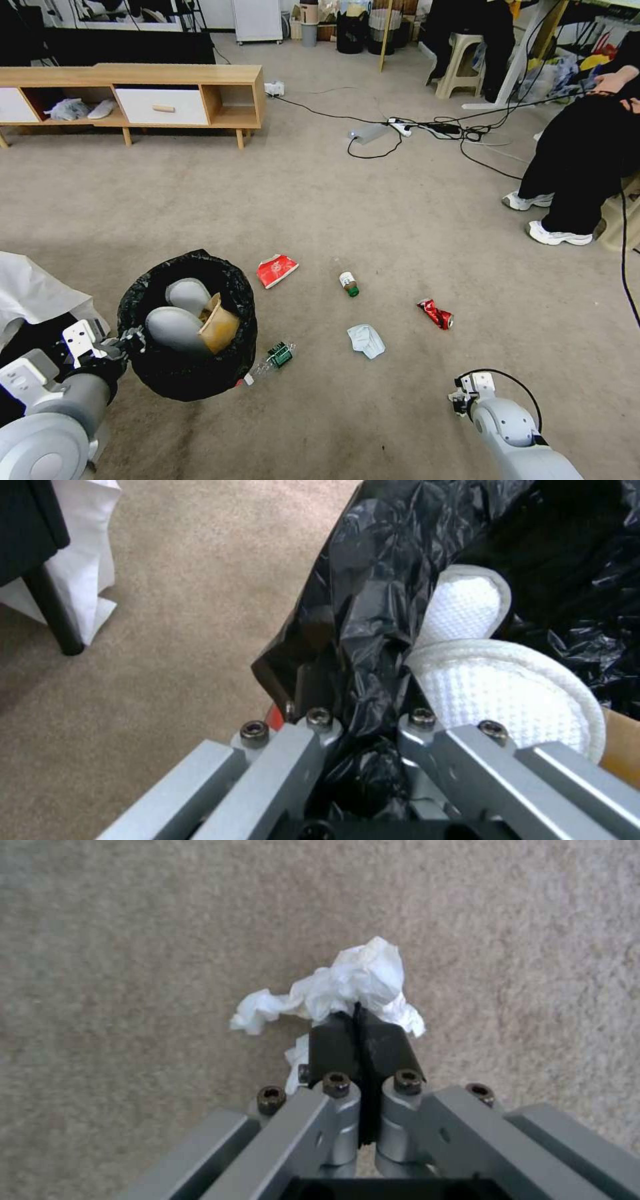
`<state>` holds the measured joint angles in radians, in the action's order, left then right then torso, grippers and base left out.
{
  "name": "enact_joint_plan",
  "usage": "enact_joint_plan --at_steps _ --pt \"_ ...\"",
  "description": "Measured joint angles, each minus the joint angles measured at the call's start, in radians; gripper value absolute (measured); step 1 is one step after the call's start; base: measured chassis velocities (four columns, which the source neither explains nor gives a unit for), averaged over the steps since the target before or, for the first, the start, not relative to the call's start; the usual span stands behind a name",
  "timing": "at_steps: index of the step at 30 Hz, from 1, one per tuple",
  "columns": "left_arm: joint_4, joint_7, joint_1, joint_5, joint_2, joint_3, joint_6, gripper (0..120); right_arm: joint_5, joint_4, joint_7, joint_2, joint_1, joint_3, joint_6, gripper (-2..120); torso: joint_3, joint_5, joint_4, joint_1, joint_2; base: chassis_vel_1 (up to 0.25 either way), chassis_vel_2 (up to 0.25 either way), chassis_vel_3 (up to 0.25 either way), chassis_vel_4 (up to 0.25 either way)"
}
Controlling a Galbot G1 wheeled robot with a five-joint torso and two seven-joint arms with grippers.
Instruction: Pick up the trash bin and place the garbage on the floor into it.
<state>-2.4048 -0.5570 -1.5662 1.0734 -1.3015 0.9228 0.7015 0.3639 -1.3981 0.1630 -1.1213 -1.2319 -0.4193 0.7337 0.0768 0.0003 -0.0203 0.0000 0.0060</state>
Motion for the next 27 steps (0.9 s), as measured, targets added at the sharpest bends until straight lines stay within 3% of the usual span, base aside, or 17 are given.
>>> enact_joint_plan --at_steps 9,11,13,16,21,22,24,27 --pt "0.005 0.001 0.003 0.0 0.004 -0.006 0.0 4 0.012 -0.052 0.002 0.035 -0.037 -0.006 -0.039 0 0.0 -0.0002 -0.001 0.0 0.0 0.0 0.0 0.0 0.0" --pt "0.006 0.001 0.003 -0.001 0.006 -0.012 0.0 4 0.023 -0.093 -0.008 0.05 -0.057 -0.008 -0.086 0 0.0 -0.0004 -0.0005 0.0 0.0 0.0 0.0 0.0 0.0" --pt "0.003 0.001 -0.003 -0.002 0.013 -0.023 0.0 4 0.036 -0.185 -0.046 0.079 -0.095 -0.016 -0.191 0 0.0 -0.0004 -0.0005 0.0 0.0 0.0 0.0 0.0 0.0" --pt "0.0 0.001 -0.006 -0.002 0.017 -0.029 0.0 4 0.047 -0.23 -0.069 0.091 -0.11 -0.021 -0.241 0 0.0 -0.0004 -0.0006 0.0 0.0 0.0 0.0 0.0 0.0" --pt "-0.011 0.001 -0.023 -0.01 0.039 -0.053 0.003 4 0.139 -0.401 -0.171 0.134 -0.144 -0.05 -0.426 0 0.0 -0.0003 -0.0003 0.0 0.0 0.0 0.0 0.0 0.0" --pt "-0.011 0.001 -0.023 -0.01 0.039 -0.053 0.003 4 0.139 -0.401 -0.171 0.134 -0.144 -0.05 -0.426 0 0.0 -0.0003 -0.0003 0.0 0.0 0.0 0.0 0.0 0.0" --pt "-0.023 0.001 -0.037 -0.011 0.051 -0.069 0.005 4 0.183 -0.467 -0.284 0.15 -0.147 -0.071 -0.534 0 0.0 -0.0004 -0.0003 0.0 0.0 0.0 0.0 0.0 0.0" --pt "-0.036 0.001 -0.048 -0.011 0.058 -0.083 0.009 4 0.218 -0.515 -0.366 0.157 -0.144 -0.083 -0.602 0 0.0 -0.0005 -0.0003 0.0 0.0 0.0 0.0 0.0 0.0"
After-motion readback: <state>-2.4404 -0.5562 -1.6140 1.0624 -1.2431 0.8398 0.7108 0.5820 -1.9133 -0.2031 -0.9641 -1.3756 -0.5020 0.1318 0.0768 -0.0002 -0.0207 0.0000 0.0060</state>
